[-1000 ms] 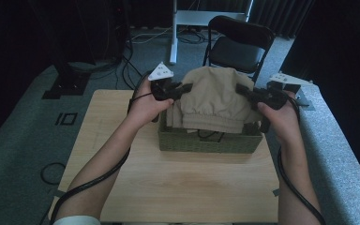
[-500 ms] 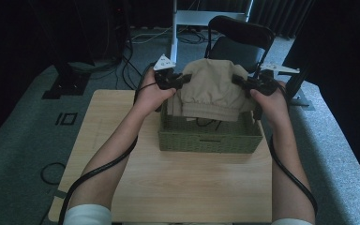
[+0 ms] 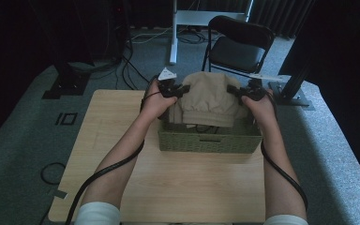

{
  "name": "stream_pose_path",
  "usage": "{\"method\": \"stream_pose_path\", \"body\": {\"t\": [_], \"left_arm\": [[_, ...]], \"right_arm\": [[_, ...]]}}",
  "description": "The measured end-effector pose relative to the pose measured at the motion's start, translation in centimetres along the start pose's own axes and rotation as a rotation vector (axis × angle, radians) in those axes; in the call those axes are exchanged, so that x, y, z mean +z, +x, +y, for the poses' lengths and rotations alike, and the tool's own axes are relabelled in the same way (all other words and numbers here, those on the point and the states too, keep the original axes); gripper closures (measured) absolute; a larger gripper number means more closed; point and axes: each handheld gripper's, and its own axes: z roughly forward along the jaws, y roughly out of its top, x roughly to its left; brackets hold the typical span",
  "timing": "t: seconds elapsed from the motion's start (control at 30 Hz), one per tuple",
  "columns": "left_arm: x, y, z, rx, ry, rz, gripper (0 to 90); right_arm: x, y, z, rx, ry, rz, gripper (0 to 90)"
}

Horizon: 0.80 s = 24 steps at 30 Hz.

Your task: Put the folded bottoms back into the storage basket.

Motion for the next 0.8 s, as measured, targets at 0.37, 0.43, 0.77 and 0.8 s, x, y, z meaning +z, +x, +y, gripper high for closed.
{"method": "stream_pose_path", "body": {"t": [0.37, 0.43, 0.77, 0.8], "left_arm": [[3.3, 0.3, -4.0, -0.03, 0.056, 0.007, 82.2], [3.7, 0.4, -4.5, -0.049, 0.058, 0.008, 82.2], [5.2, 0.7, -6.6, -0.078, 0.104, 0.027, 82.2], [5.4, 0.7, -6.9, -0.071, 0.11, 0.031, 82.2]], "right_arm": [[2.9, -2.7, -4.0, 0.045, 0.074, -0.057, 82.8], [3.2, -3.1, -4.6, 0.06, 0.086, -0.062, 82.8], [4.9, -4.1, -6.6, 0.053, 0.131, -0.092, 82.7], [5.0, -4.2, -6.8, 0.056, 0.139, -0.093, 82.7]]}}
